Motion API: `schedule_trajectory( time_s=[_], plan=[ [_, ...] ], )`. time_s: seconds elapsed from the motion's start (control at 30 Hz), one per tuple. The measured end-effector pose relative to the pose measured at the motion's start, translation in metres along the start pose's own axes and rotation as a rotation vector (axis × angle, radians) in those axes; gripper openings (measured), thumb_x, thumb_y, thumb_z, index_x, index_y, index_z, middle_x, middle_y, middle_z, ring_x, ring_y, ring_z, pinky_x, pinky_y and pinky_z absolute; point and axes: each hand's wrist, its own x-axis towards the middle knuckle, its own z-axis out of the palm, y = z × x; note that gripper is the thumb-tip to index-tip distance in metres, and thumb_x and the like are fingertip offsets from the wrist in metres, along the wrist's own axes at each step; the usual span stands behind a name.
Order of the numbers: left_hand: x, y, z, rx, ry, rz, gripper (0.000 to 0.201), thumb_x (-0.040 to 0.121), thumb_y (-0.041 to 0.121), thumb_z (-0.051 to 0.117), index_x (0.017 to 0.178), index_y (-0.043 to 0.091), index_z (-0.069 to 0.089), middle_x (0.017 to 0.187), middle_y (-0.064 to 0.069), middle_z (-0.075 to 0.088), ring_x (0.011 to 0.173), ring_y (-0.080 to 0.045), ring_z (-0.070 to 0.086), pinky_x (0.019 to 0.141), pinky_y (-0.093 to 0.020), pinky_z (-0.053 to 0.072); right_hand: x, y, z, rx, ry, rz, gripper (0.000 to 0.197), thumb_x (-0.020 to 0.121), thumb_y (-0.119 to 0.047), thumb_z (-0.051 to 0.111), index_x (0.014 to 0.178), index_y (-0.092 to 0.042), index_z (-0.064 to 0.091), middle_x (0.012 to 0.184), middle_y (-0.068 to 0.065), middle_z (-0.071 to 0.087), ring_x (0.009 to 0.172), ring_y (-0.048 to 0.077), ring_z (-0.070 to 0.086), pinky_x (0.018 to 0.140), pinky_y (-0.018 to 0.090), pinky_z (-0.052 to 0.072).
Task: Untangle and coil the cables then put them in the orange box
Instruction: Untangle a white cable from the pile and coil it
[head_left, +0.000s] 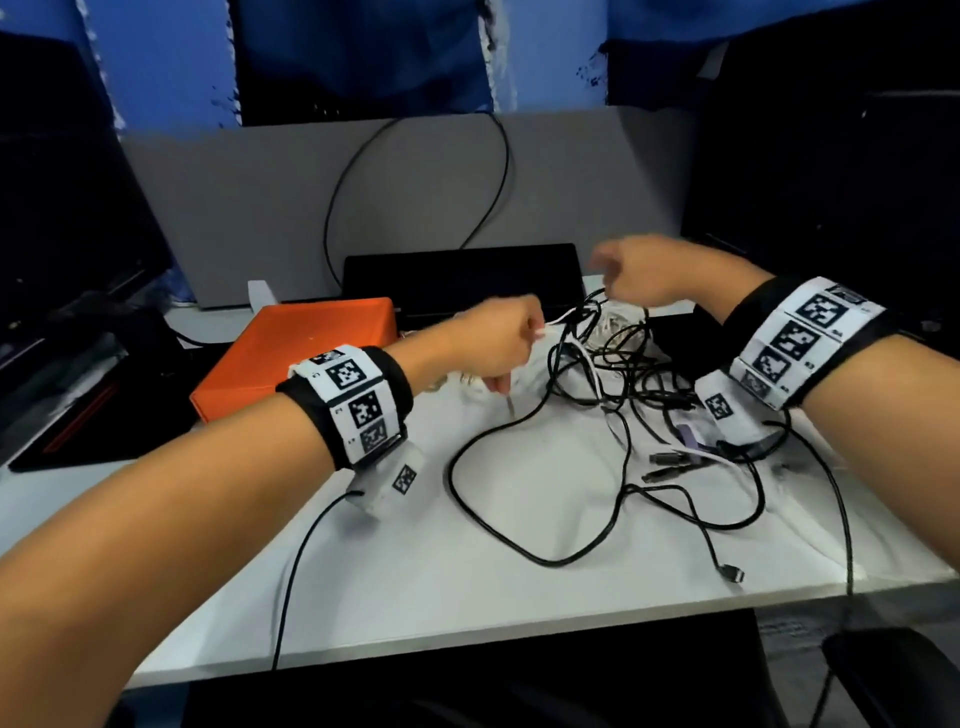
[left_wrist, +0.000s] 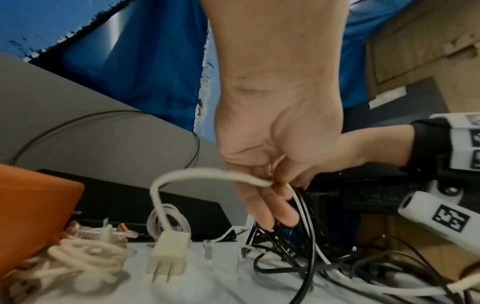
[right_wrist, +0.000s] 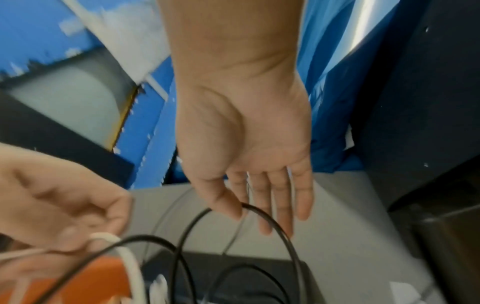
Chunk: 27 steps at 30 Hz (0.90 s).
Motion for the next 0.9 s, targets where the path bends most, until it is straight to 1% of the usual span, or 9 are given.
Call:
schedule_trajectory(
  time_s=[0.13, 0.23, 0.33, 0.4, 0.53, 0.67, 0.73, 0.8, 0.9],
  plan=[
    [0.001, 0.004, -0.005, -0.101, 0.034, 0.001, 0.017, 0.097, 0.006, 0.046, 0.107, 0.010, 0.058, 0.088, -0.012, 0.072, 0.056, -0.024, 0.073, 0.048, -0.030, 0.056, -0.014, -0.019, -0.016, 0.076, -0.070, -0.048, 0.020, 0.093, -0.010, 0.058, 0.109, -0.016, 0.069, 0.100, -0.005, 0.071, 0.090, 0.023, 0.067, 0.085, 0.029, 0.049],
    [0.004, -0.005, 0.003, 0.211, -0.098, -0.003, 0.024, 0.099, 0.017, 0.053, 0.119, 0.016, 0.065, 0.114, -0.004, 0.072, 0.094, -0.023, 0.074, 0.075, -0.035, 0.059, -0.013, -0.017, -0.003, -0.112, -0.303, 0.021, 0.016, 0.092, -0.016, 0.061, 0.094, -0.007, 0.074, 0.082, 0.002, 0.077, 0.065, 0.020, 0.072, 0.077, 0.034, 0.058],
    [0.010, -0.010, 0.017, 0.377, -0.089, 0.066, 0.059, 0.100, 0.034, 0.058, 0.155, 0.022, 0.038, 0.153, -0.008, 0.045, 0.136, -0.028, 0.048, 0.110, -0.037, 0.042, -0.005, -0.009, 0.025, -0.188, -0.470, 0.047, 0.018, 0.094, -0.020, 0.064, 0.104, -0.007, 0.071, 0.093, 0.008, 0.075, 0.073, 0.023, 0.071, 0.070, 0.034, 0.058],
    [0.015, -0.005, 0.027, 0.368, -0.128, 0.075, 0.068, 0.102, 0.043, 0.055, 0.161, 0.026, 0.025, 0.163, -0.007, 0.031, 0.145, -0.028, 0.037, 0.116, -0.036, 0.034, -0.001, -0.002, 0.044, -0.190, -0.554, 0.065, 0.021, 0.095, -0.013, 0.062, 0.115, -0.016, 0.067, 0.094, 0.005, 0.068, 0.079, 0.024, 0.067, 0.069, 0.033, 0.056],
    [0.026, 0.004, 0.044, 0.473, -0.304, 0.004, 0.046, 0.103, 0.049, 0.050, 0.135, 0.016, 0.055, 0.133, -0.009, 0.060, 0.121, -0.030, 0.056, 0.093, -0.033, 0.043, 0.009, 0.017, 0.043, 0.122, -0.670, 0.134, 0.039, 0.096, 0.004, 0.047, 0.114, -0.021, 0.070, 0.095, 0.006, 0.071, 0.073, 0.021, 0.066, 0.067, 0.027, 0.050],
    [0.029, -0.002, 0.055, 0.568, -0.343, 0.014, 0.041, 0.102, 0.047, 0.051, 0.125, 0.015, 0.062, 0.113, -0.003, 0.063, 0.108, -0.027, 0.059, 0.094, -0.037, 0.049, 0.018, 0.035, 0.023, 0.215, -0.237, 0.161, 0.030, 0.095, -0.001, 0.047, 0.094, -0.014, 0.074, 0.102, 0.012, 0.078, 0.073, 0.027, 0.073, 0.069, 0.032, 0.056],
    [0.028, -0.002, 0.054, 0.559, -0.340, 0.028, 0.041, 0.102, 0.046, 0.053, 0.131, 0.020, 0.061, 0.116, 0.001, 0.061, 0.112, -0.025, 0.058, 0.098, -0.038, 0.048, 0.022, 0.044, 0.027, 0.006, -0.070, 0.119, 0.031, 0.092, -0.005, 0.052, 0.105, -0.018, 0.077, 0.116, 0.009, 0.075, 0.100, 0.032, 0.071, 0.090, 0.038, 0.056],
    [0.025, -0.001, 0.051, 0.527, -0.338, 0.045, 0.041, 0.101, 0.044, 0.055, 0.136, 0.023, 0.060, 0.124, 0.001, 0.063, 0.114, -0.023, 0.057, 0.100, -0.036, 0.047, 0.028, 0.052, 0.043, -0.110, -0.161, 0.055, 0.043, 0.094, -0.004, 0.048, 0.126, -0.020, 0.071, 0.131, 0.007, 0.069, 0.118, 0.031, 0.063, 0.105, 0.038, 0.049],
    [0.023, 0.000, 0.050, 0.481, -0.339, 0.075, 0.036, 0.102, 0.036, 0.057, 0.136, 0.025, 0.062, 0.124, 0.002, 0.065, 0.106, -0.018, 0.055, 0.094, -0.029, 0.045, 0.019, 0.046, 0.058, -0.104, -0.344, 0.115, 0.048, 0.102, -0.006, 0.042, 0.147, -0.020, 0.053, 0.137, 0.010, 0.064, 0.105, 0.023, 0.061, 0.106, 0.037, 0.046]
  ],
)
